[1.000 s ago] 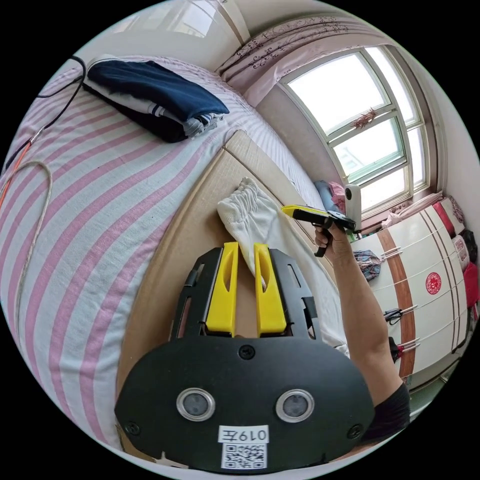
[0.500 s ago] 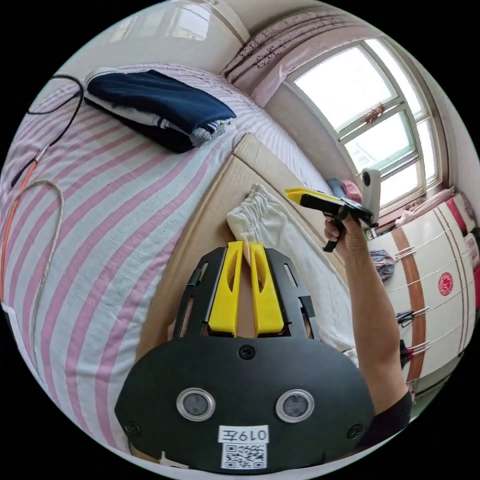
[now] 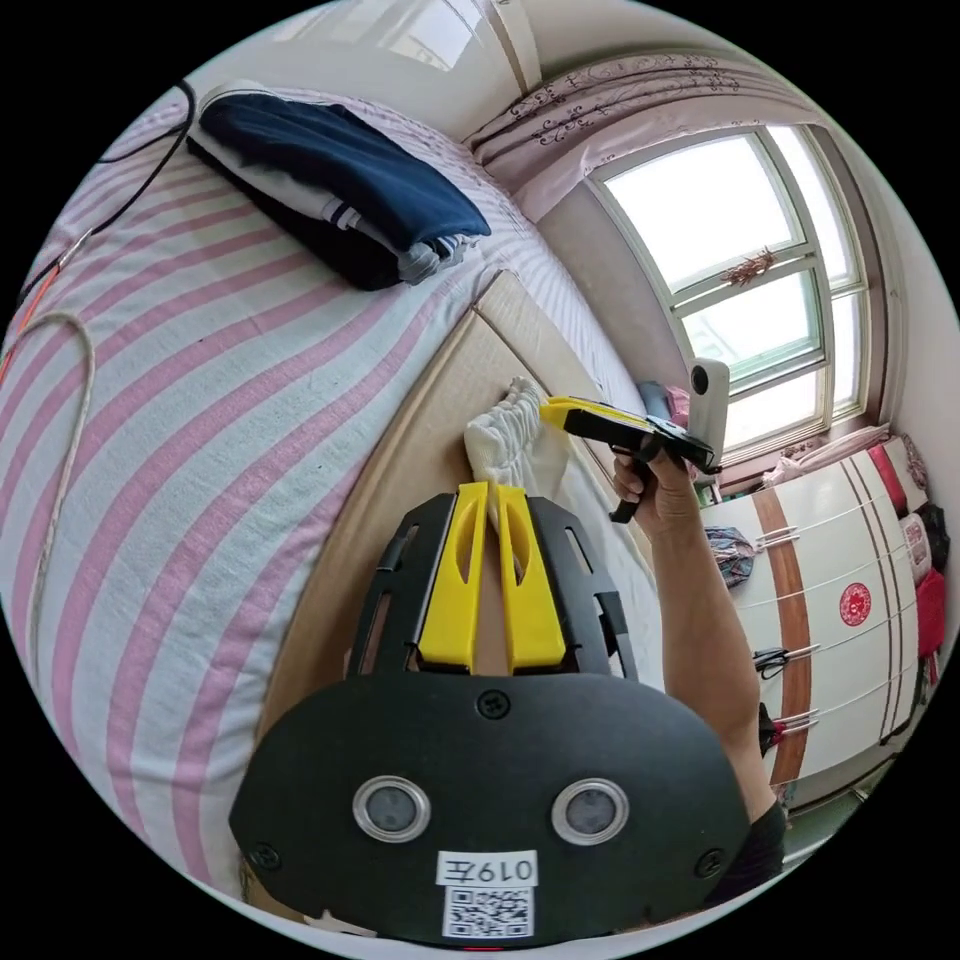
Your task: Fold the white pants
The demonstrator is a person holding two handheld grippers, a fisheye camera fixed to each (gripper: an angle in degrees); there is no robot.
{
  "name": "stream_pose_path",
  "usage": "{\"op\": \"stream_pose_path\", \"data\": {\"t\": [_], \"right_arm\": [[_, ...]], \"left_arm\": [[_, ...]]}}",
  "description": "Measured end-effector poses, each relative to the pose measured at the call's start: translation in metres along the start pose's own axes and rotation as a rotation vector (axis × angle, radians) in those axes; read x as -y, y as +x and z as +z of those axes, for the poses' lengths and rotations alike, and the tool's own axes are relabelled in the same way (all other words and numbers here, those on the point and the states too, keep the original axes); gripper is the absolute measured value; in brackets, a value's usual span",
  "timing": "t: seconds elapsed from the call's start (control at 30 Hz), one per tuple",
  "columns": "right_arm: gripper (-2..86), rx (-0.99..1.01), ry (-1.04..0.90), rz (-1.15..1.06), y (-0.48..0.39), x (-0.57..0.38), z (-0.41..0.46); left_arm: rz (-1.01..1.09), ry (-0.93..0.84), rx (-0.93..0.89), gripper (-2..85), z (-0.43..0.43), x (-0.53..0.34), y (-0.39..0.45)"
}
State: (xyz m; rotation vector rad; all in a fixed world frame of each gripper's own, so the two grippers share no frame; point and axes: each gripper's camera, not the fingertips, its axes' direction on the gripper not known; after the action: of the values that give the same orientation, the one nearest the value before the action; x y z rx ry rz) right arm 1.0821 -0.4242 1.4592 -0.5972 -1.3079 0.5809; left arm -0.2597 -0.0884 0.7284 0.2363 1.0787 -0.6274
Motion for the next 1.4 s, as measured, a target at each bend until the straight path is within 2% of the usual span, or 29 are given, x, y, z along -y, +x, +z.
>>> {"op": "stream_pose_path", "data": {"t": [0.17, 0.33, 0.5, 0.6, 0.67, 0.77, 0.87, 1.03, 1.13, 1.4], "right_arm": [[6.0, -0.076, 0.005, -0.065, 0.003, -0.027, 0.023], [7.3, -0.161, -0.067, -0.076, 0.008, -0.054, 0.067], [11.0, -0.197, 0.029, -0.048, 0.023, -0.102, 0.07], [11.2, -0.17, 0.106, -0.062, 0.015, -0.147, 0.064], [11.4, -0.228, 0.082, -0.099, -0.015, -0.194, 0.078], [11.4, -0.369, 0.023, -0.132, -0.067, -0.266, 0.113], [11.2, -0.47, 0.006, -0.123, -0.101, -0.334, 0.152], [10.0, -0.504, -0.063, -0.153, -0.12, -0.397, 0.218], [8.8, -0.638, -0.098, -0.202, -0.122, -0.424, 0.267], [-0.5, -0.806, -0.111, -0.251, -0.103, -0.474, 0.351]], "left_arm": [[0.061, 0.039, 0.11, 1.3, -0.014, 0.0, 0.012], [0.084, 0.02, 0.189, 1.4, -0.019, 0.004, 0.018], [0.084, 0.084, 0.241, 2.9, -0.04, 0.008, 0.019], [0.064, 0.134, 0.136, 5.7, -0.055, 0.01, 0.013], [0.078, 0.092, 0.059, 8.5, -0.049, 0.014, 0.013], [0.07, 0.024, 0.095, 11.1, -0.034, 0.019, 0.018], [0.081, 0.041, 0.112, 11.7, -0.039, 0.021, 0.023], [0.059, 0.027, 0.127, 7.9, -0.041, 0.027, 0.026], [0.053, 0.015, 0.122, 4.3, -0.043, 0.031, 0.028], [0.041, 0.021, 0.095, 1.9, -0.058, 0.04, 0.039]]}}
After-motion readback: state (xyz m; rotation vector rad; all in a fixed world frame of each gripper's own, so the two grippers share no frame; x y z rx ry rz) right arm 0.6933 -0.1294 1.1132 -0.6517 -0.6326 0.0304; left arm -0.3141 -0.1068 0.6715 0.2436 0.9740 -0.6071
